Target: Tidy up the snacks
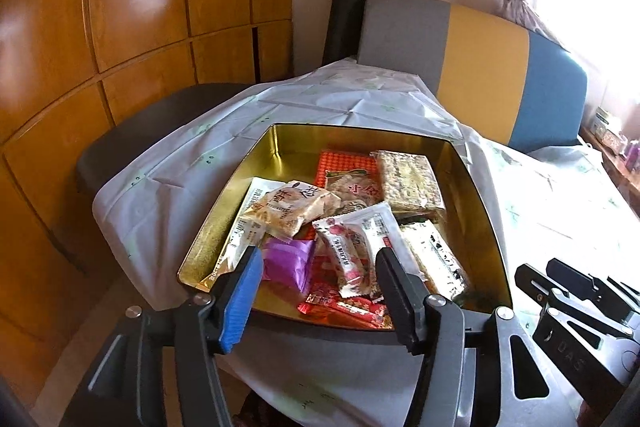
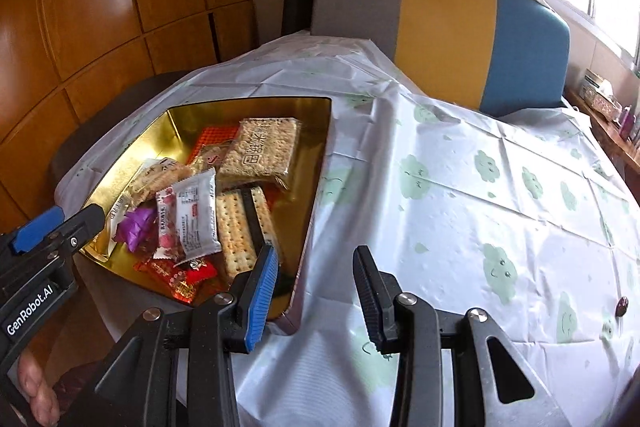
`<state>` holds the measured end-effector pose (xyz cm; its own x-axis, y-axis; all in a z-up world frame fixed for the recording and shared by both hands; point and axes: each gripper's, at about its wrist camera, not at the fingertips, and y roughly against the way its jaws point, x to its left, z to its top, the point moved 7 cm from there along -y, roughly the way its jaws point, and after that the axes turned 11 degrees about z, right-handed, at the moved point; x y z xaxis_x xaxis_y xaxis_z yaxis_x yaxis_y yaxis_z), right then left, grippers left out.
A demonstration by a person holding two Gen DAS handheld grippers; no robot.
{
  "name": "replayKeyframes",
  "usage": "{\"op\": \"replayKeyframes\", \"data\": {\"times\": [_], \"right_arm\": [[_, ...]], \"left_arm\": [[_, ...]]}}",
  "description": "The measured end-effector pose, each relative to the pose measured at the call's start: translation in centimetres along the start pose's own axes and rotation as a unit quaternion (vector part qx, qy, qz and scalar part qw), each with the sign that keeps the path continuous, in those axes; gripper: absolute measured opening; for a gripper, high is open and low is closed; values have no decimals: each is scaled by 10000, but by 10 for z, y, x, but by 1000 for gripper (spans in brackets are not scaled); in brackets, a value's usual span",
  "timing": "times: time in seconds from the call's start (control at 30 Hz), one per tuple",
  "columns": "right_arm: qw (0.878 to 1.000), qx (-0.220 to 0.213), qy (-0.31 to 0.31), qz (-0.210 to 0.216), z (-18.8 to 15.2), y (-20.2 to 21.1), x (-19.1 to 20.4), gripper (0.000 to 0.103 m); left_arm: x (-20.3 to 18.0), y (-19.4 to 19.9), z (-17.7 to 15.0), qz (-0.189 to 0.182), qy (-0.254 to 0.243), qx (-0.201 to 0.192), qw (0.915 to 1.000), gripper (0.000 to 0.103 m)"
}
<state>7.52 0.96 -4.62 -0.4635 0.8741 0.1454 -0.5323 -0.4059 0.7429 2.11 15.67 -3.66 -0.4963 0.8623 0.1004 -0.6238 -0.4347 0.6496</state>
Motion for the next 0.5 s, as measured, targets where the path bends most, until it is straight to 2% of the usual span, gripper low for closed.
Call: {"op": "replayKeyframes", "data": {"times": [0.5], "right_arm": [[10000, -78, 23, 12, 0, 6, 2, 40]], "left_arm": [[4, 2, 2, 25, 47, -37, 10000, 66]]}}
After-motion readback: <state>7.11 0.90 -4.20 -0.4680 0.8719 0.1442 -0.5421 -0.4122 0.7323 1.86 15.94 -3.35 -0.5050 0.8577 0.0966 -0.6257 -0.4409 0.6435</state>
